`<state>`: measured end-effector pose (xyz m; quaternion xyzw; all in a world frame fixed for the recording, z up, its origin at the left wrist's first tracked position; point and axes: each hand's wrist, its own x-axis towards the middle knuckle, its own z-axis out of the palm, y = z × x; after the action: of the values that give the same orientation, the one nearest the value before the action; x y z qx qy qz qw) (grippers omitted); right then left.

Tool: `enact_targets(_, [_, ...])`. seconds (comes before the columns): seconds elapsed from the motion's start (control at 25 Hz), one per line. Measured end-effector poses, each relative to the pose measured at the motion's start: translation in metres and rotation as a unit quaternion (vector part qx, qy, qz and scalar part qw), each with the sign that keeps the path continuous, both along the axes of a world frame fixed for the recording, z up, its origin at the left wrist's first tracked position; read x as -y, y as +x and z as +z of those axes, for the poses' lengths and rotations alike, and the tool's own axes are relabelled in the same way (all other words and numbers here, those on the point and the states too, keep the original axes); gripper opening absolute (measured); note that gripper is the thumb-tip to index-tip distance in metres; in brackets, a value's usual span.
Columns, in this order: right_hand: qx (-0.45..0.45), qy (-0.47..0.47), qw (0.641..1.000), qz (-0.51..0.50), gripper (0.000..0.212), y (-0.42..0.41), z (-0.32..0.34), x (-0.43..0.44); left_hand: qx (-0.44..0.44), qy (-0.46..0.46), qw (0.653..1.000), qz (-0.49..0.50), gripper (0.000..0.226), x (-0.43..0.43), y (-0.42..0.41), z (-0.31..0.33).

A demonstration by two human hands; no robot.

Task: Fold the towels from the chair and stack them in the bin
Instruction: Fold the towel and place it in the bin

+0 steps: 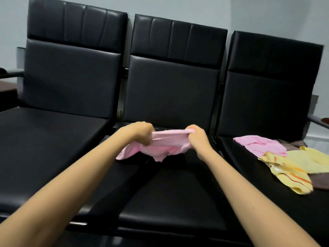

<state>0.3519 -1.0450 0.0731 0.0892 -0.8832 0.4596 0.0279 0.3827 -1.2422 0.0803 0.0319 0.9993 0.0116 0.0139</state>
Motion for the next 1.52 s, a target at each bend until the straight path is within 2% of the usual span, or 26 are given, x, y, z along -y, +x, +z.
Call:
enact_targets(0.08, [0.019,-0.081,0.997,-0.005,0.015,0.002,0.016,-0.008,-0.038,0.143,0.987,-0.055,0.009,0.010,0.000,0.009])
enact_targets(0.12, [0.009,-0.035,0.999,0.021,0.015,0.006,0.024,-0.015,-0.065,0.217,0.973,-0.053,0.016,0.015,0.004,0.016])
enact_targets(0.16, [-0.001,0.087,0.994,0.070,0.024,0.007,0.032,-0.023,-0.095,0.262,0.959,-0.039,0.021,0.021,0.006,0.022])
enact_targets(0.24, [-0.020,0.384,0.917,0.109,0.048,0.012,0.046,-0.036,-0.114,0.259,0.959,-0.025,0.017,0.029,0.013,0.033])
enact_targets(0.28, [-0.039,0.473,0.875,0.096,0.043,0.014,0.052,-0.039,-0.088,0.241,0.966,-0.028,0.015,0.031,0.018,0.040])
enact_targets(0.32, [-0.062,0.495,0.864,0.073,0.030,0.015,0.057,-0.040,-0.047,0.213,0.976,-0.029,0.019,0.032,0.023,0.046])
enact_targets(0.4, [-0.080,0.444,0.891,0.041,0.011,0.020,0.069,-0.036,0.025,0.107,0.994,-0.005,0.027,0.027,0.035,0.055])
enact_targets(0.44, [-0.074,0.404,0.911,0.033,0.015,0.020,0.073,-0.033,0.024,0.067,0.997,0.005,0.023,0.025,0.038,0.059])
enact_targets(0.48, [-0.068,0.350,0.934,0.029,0.019,0.018,0.077,-0.031,0.016,0.080,0.997,0.009,0.016,0.025,0.039,0.061])
enact_targets(0.56, [-0.055,0.235,0.970,0.027,0.026,0.019,0.085,-0.036,0.028,0.267,0.963,0.012,0.005,0.026,0.045,0.063])
enact_targets(0.64, [-0.026,0.135,0.990,0.023,0.027,0.024,0.091,-0.047,0.047,0.487,0.872,0.019,0.012,0.023,0.053,0.066])
enact_targets(0.68, [-0.014,0.102,0.994,0.031,0.026,0.028,0.094,-0.053,0.041,0.551,0.833,0.016,0.016,0.022,0.058,0.068])
enact_targets(0.76, [-0.011,0.053,0.996,0.072,0.022,0.030,0.092,-0.058,0.019,0.581,0.813,0.004,0.018,0.017,0.062,0.070])
enact_targets(0.8, [-0.025,0.060,0.993,0.100,0.019,0.030,0.092,-0.060,0.021,0.577,0.816,-0.012,0.014,0.015,0.063,0.072])
enact_targets(0.84, [-0.043,0.120,0.982,0.136,0.026,0.029,0.092,-0.062,0.040,0.567,0.822,-0.038,0.009,0.014,0.063,0.073])
enact_targets(0.92, [-0.052,0.303,0.934,0.180,0.056,0.026,0.086,-0.062,0.112,0.501,0.855,-0.066,0.018,0.016,0.062,0.074])
enact_targets(0.96, [-0.056,0.375,0.909,0.174,0.059,0.026,0.080,-0.060,0.133,0.412,0.900,-0.051,0.022,0.016,0.060,0.072])
enact_targets(1.04, [-0.085,0.462,0.871,0.143,0.032,0.027,0.069,-0.052,0.140,0.112,0.984,-0.019,0.024,0.009,0.056,0.061])
enact_targets(1.08, [-0.090,0.478,0.864,0.132,0.011,0.030,0.064,-0.047,0.137,-0.003,0.991,0.002,0.019,0.004,0.054,0.055])
enact_targets(1.12, [-0.078,0.479,0.864,0.135,0.009,0.032,0.059,-0.044,0.143,-0.042,0.989,0.014,0.011,0.000,0.054,0.048])
enact_targets(1.16, [-0.046,0.467,0.869,0.154,0.019,0.031,0.054,-0.044,0.168,-0.018,0.986,0.012,0.006,0.000,0.053,0.040])
enact_targets(1.2, [-0.002,0.443,0.878,0.180,0.023,0.030,0.049,-0.046,0.212,0.067,0.975,0.010,0.005,0.002,0.052,0.033])
enact_targets(1.28, [0.104,0.379,0.894,0.216,0.011,0.027,0.035,-0.052,0.326,0.270,0.906,0.026,0.008,0.012,0.051,0.022])
enact_targets(1.36, [0.164,0.303,0.909,0.234,0.023,0.021,0.024,-0.059,0.393,0.354,0.849,0.021,0.021,0.022,0.047,0.011])
enact_targets(1.44, [0.210,0.283,0.898,0.263,0.029,0.011,0.017,-0.060,0.425,0.294,0.856,0.026,0.049,0.030,0.034,-0.002])
enact_targets(1.52, [0.176,0.389,0.856,0.291,0.031,-0.002,0.014,-0.054,0.408,0.142,0.901,0.040,0.074,0.030,0.020,-0.017])
